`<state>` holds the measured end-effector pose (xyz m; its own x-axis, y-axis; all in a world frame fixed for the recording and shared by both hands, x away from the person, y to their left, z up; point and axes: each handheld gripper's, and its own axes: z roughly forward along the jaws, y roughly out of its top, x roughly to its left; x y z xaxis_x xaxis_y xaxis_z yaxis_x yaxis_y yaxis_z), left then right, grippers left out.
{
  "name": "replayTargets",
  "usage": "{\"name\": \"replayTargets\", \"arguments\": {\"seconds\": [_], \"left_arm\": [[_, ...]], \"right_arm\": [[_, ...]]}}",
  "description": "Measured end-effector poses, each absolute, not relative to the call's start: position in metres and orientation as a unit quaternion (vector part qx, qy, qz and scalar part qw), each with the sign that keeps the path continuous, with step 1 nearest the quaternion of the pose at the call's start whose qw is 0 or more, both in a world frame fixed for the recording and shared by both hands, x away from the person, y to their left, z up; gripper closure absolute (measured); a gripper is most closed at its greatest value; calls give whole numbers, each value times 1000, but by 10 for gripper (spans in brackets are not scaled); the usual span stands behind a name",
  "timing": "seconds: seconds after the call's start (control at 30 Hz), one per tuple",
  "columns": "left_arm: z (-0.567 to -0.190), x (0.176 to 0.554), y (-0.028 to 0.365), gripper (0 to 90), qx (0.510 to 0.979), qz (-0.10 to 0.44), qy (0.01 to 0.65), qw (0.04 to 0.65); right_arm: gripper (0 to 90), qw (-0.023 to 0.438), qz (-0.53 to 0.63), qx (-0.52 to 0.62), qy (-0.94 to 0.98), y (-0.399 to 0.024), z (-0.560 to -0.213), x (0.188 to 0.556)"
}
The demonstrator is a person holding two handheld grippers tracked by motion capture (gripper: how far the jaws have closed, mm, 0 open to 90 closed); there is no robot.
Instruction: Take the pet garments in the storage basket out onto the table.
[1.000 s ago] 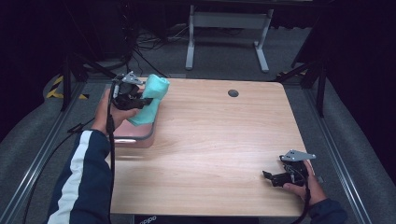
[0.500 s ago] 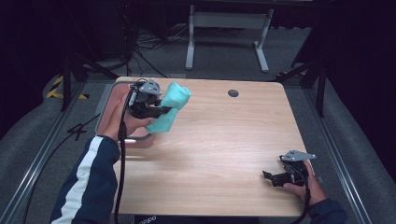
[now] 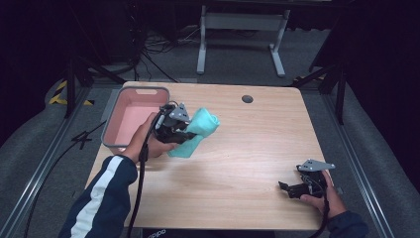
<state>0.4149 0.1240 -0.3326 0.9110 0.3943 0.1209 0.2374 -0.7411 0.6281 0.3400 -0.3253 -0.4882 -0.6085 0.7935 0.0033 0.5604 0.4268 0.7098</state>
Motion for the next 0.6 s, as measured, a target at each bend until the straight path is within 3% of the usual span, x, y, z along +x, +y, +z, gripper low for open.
{"name": "replayTargets", "arguments": {"seconds": [0.37,0.6], "left_arm": [[-383,400,95,689,952,82,141,260],[-406,397,86,679,960,82,135,233]], "right_arm": [[7,169,346,410,827,-325,-488,340],[7,169,346,410,827,-325,-488,340]]}}
